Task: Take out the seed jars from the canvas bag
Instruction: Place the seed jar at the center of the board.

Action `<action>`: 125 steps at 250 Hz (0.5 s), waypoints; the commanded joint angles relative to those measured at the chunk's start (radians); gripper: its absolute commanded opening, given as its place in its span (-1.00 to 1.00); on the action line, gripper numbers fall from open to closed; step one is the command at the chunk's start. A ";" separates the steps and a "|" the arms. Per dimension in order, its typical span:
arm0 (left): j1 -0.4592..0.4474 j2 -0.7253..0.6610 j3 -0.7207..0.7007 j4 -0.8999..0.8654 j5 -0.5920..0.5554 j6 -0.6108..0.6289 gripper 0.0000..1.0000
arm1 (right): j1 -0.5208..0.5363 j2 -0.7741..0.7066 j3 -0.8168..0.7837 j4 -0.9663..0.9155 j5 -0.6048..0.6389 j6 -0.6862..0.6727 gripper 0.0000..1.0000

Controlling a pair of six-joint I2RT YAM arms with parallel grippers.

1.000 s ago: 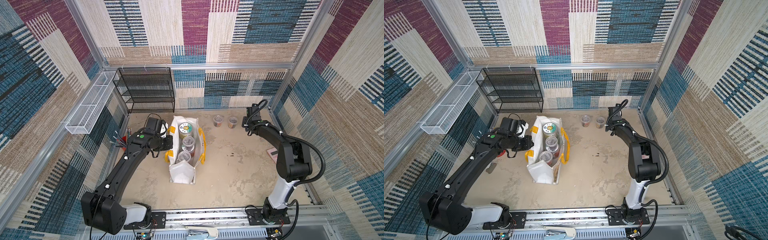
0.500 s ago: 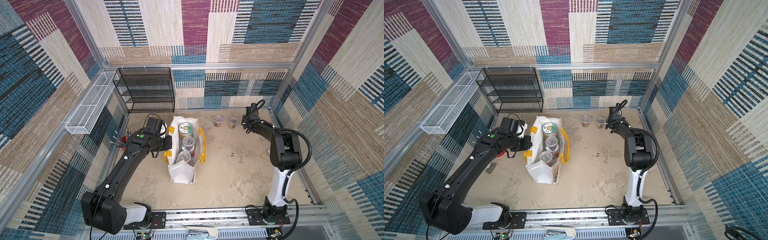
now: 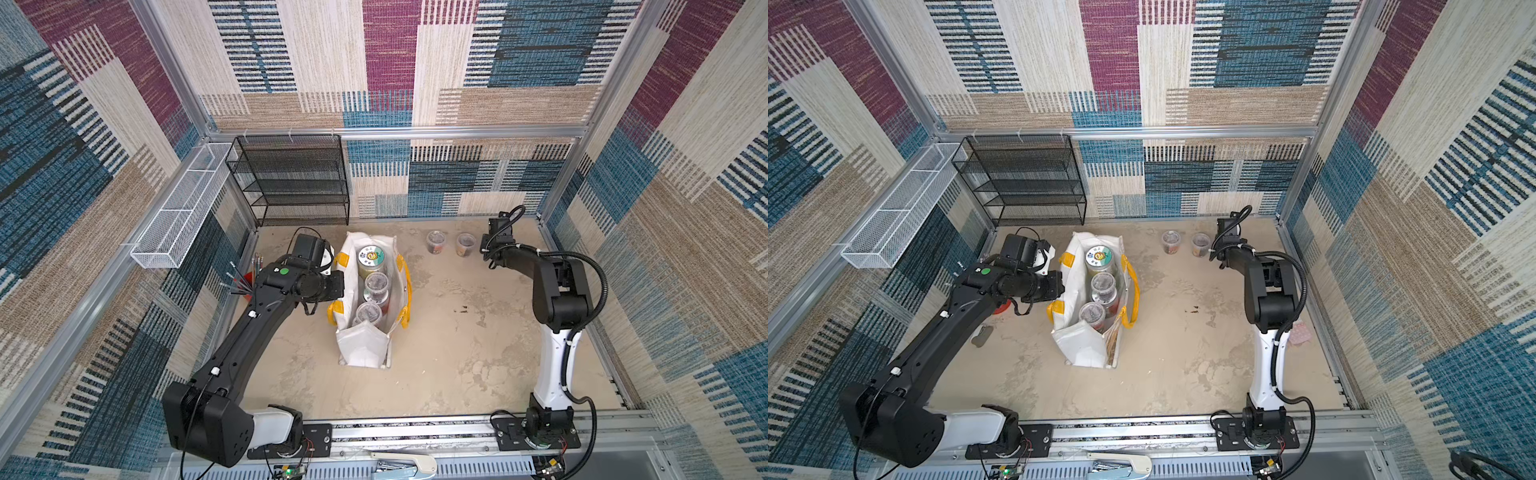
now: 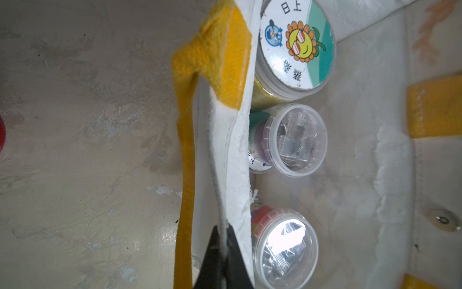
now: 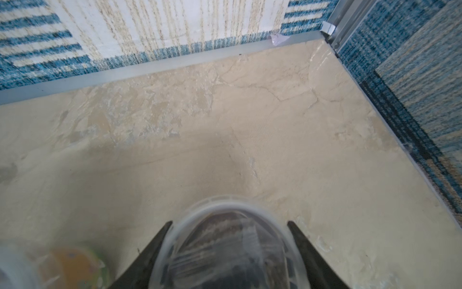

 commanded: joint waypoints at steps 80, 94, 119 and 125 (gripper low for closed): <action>0.001 -0.003 0.005 -0.025 -0.014 0.000 -1.00 | 0.000 -0.022 0.030 -0.017 -0.063 0.028 0.57; 0.001 -0.005 0.003 -0.025 -0.014 0.000 -1.00 | 0.000 -0.033 0.048 -0.044 -0.079 0.019 0.79; 0.001 -0.008 0.002 -0.025 -0.015 0.001 -1.00 | 0.000 -0.056 0.072 -0.090 -0.096 0.007 0.99; 0.001 -0.008 0.003 -0.025 -0.017 0.000 -1.00 | 0.000 -0.064 0.073 -0.092 -0.099 0.003 0.98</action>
